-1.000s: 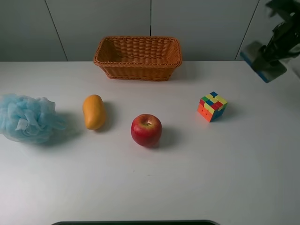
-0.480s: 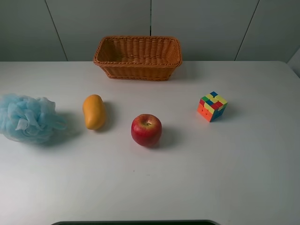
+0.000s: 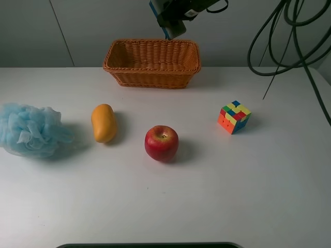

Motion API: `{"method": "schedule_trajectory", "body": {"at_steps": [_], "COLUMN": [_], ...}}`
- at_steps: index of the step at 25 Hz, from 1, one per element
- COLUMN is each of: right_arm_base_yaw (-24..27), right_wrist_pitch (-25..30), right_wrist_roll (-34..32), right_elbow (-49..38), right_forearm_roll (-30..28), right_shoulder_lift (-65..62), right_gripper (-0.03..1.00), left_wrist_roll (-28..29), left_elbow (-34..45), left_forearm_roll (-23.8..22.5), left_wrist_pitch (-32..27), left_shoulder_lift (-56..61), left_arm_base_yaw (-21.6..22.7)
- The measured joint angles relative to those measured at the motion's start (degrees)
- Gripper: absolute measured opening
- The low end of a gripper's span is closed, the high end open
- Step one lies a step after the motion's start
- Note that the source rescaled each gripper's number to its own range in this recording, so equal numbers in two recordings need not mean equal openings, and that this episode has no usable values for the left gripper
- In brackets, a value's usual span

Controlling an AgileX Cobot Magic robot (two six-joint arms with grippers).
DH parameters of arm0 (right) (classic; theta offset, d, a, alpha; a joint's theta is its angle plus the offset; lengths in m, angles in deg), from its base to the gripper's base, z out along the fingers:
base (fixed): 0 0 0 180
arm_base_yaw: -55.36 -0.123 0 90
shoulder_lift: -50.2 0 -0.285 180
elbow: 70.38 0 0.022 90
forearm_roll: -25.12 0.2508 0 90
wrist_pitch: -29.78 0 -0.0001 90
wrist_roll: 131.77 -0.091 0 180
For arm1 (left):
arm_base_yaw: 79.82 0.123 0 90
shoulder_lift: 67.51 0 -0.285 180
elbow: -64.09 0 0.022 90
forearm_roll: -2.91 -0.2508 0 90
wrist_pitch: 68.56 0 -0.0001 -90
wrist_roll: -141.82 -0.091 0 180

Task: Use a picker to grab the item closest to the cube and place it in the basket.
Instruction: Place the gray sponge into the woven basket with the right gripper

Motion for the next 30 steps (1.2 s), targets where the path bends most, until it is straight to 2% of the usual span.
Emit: {"method": "schedule_trajectory", "body": {"at_steps": [6, 16, 17, 18, 19, 20, 21, 23, 30], "right_arm_base_yaw": [-0.1, -0.1, -0.1, -0.1, -0.1, -0.1, -0.1, -0.1, -0.1], "right_wrist_pitch": [0.0, 0.0, 0.0, 0.0, -0.1, -0.1, -0.1, -0.3, 0.3], "right_wrist_roll": [0.0, 0.0, 0.0, 0.0, 0.0, 0.0, 0.0, 0.0, 0.0], "right_elbow": [1.3, 1.5, 1.5, 1.5, 1.5, 1.5, 1.5, 1.5, 1.5], "right_forearm_roll": [2.6, 2.6, 2.6, 2.6, 2.6, 2.6, 2.6, 2.6, 2.0], "right_shoulder_lift": [7.1, 7.7, 7.7, 7.7, 7.7, 7.7, 7.7, 7.7, 7.6], "right_gripper": [0.02, 0.02, 0.06, 0.32, 0.67, 0.86, 0.93, 0.99, 1.00], "left_wrist_roll": [0.0, 0.0, 0.0, 0.0, 0.0, 0.0, 0.0, 0.0, 0.0], "left_elbow": [0.0, 0.0, 0.0, 0.0, 0.0, 0.0, 0.0, 0.0, 0.0], "left_forearm_roll": [0.0, 0.0, 0.0, 0.0, 0.0, 0.0, 0.0, 0.0, 0.0], "left_wrist_pitch": [0.0, 0.0, 0.0, 0.0, 0.0, 0.0, 0.0, 0.0, 0.0], "left_shoulder_lift": [0.0, 0.0, 0.0, 0.0, 0.0, 0.0, 0.0, 0.0, 0.0], "left_arm_base_yaw": [0.0, 0.0, 0.0, 0.0, 0.0, 0.0, 0.0, 0.0, 0.0]}}
